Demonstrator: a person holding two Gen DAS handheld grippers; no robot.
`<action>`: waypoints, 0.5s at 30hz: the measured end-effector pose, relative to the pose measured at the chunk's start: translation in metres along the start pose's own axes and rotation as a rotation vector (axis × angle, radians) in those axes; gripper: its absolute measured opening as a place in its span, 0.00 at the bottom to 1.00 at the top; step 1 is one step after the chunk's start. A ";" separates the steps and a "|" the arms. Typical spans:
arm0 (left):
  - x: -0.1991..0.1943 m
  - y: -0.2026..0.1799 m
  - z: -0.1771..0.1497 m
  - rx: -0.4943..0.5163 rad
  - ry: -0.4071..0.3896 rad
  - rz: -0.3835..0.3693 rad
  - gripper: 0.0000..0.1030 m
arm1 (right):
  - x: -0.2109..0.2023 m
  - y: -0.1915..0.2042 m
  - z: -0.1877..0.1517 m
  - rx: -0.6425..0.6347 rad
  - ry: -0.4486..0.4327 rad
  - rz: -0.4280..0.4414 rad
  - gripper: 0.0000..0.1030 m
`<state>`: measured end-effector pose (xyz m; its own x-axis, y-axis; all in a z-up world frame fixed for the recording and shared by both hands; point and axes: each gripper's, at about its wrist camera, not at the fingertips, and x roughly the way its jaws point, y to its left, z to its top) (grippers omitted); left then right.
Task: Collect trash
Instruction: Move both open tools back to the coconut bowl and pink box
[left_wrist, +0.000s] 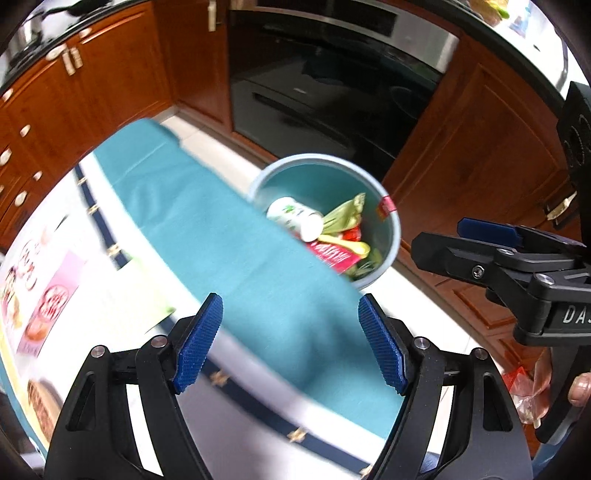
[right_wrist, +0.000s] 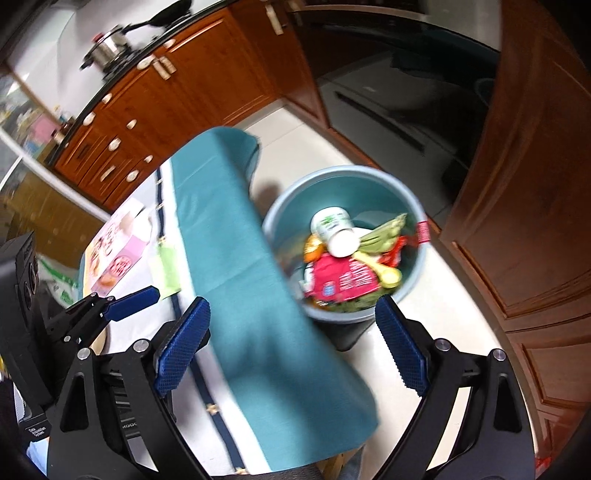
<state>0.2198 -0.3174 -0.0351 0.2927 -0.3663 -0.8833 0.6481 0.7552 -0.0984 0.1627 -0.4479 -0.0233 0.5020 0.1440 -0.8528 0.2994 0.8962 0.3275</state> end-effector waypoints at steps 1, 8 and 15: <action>-0.005 0.008 -0.006 -0.015 -0.004 0.006 0.75 | 0.001 0.010 -0.003 -0.014 0.006 0.006 0.85; -0.032 0.064 -0.047 -0.112 -0.030 0.030 0.75 | 0.018 0.080 -0.023 -0.107 0.058 0.045 0.85; -0.062 0.132 -0.095 -0.187 -0.056 0.099 0.75 | 0.031 0.151 -0.039 -0.218 0.101 0.053 0.85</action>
<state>0.2202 -0.1436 -0.0368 0.3899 -0.3112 -0.8667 0.4740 0.8747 -0.1009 0.1921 -0.2915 -0.0160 0.4257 0.2244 -0.8766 0.0868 0.9542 0.2864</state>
